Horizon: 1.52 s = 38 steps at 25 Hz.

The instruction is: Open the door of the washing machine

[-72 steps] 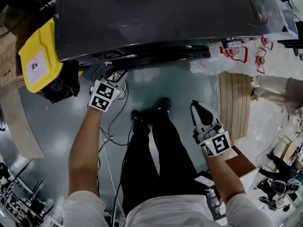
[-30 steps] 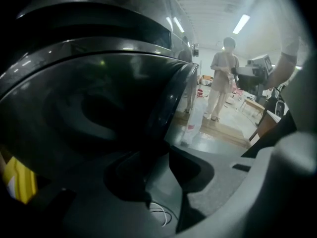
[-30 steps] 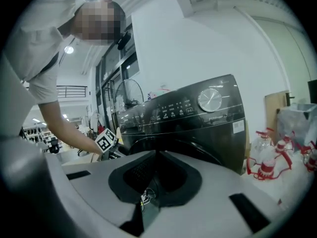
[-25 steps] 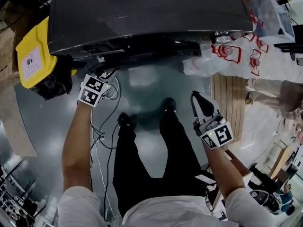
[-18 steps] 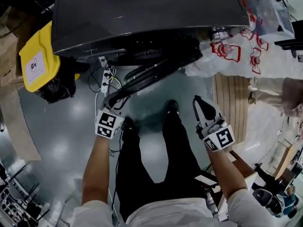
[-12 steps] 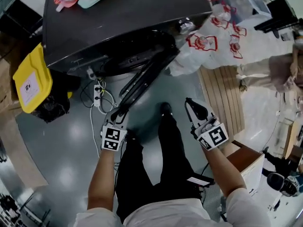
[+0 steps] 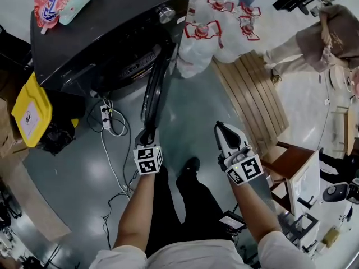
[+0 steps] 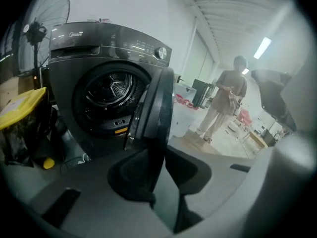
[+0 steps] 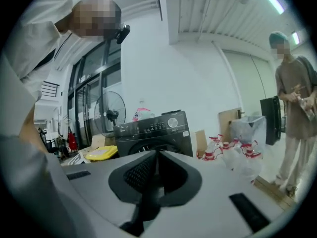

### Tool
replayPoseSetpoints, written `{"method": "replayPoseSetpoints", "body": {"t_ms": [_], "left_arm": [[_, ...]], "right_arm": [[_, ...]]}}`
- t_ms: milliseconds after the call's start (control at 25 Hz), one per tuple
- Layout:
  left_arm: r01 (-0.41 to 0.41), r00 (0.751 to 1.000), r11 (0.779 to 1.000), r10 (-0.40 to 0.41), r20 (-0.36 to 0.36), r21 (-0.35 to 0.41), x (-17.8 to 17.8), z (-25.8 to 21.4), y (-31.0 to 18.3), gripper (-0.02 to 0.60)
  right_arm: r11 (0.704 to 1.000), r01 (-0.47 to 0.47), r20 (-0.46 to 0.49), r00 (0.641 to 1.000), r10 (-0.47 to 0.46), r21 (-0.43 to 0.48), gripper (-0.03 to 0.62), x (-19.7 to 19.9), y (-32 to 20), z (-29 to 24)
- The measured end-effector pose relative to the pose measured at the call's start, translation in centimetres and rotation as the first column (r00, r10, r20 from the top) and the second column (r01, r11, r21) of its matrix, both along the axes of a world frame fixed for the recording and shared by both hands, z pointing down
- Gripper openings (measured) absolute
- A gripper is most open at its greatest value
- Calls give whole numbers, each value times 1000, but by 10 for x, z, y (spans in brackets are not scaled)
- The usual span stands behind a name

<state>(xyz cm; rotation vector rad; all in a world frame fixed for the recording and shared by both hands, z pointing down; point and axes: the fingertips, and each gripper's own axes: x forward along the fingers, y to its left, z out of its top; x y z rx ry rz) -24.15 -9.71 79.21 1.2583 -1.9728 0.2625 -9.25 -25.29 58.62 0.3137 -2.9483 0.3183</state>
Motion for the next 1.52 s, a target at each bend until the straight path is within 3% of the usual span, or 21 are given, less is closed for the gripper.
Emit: {"method": "replayPoseSetpoints", "body": {"t_ms": [360,800,1280,1320,1400,1480,1520], "left_arm": [[103,993,994,-102,-57,20,99,-2,-72,100],[165,966,985,-151,-210,53,184,-2,-173,119],[101,946,991,-68,-317,89,230,-6,-299,114],[67,931,992,-25,-365,105,238,-3,-312,115],[-21,862,984,107,-496,177,252,6,-327,123],[-85,772,957,240,-589,278,260,1,-332,123],[-103,736,931,309,-602,351,267,-16,-332,117]], "right_arm": [[997,-79,37,996,79,0,41,100,-20,-3],[964,-264,43,964,264,-6,41,229,-50,-7],[914,-405,31,914,405,-8,41,312,-58,0],[912,-410,26,911,411,-19,41,318,-55,4],[906,-422,19,906,423,-37,41,324,-44,12],[901,-434,27,900,434,-16,41,327,-42,9],[898,-440,35,898,439,-3,41,328,-43,3]]}}
